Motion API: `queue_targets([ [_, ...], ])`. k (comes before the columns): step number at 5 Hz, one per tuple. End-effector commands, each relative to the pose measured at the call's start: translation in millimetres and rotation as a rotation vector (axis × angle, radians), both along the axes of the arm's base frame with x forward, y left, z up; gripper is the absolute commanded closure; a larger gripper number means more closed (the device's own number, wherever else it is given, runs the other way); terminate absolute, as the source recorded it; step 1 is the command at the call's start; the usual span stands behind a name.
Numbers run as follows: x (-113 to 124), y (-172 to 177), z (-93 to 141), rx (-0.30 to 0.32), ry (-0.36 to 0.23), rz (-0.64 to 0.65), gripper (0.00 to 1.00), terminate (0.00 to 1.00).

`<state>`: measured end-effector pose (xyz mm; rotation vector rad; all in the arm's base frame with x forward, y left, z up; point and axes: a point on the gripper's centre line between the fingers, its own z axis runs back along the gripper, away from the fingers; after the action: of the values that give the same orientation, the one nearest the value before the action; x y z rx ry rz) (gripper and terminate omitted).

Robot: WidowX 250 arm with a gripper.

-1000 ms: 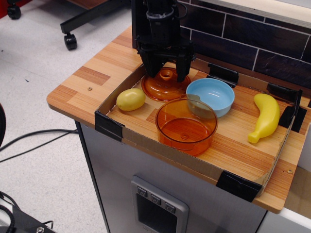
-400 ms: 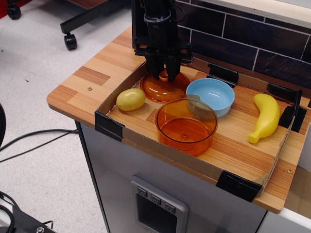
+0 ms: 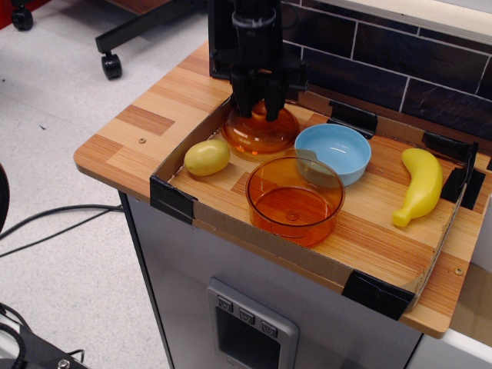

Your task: Put lid on pot

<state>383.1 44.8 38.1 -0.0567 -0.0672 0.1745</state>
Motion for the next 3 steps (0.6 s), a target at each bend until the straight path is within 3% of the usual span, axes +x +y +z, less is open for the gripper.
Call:
queue_targets([
  [1,6.4,-18.1,68.6,0.021,-0.078,0.032,1.00,0.00],
  [3,-33.0,-56.0,95.5,-0.067,-0.043,-0.081,1.00,0.00],
])
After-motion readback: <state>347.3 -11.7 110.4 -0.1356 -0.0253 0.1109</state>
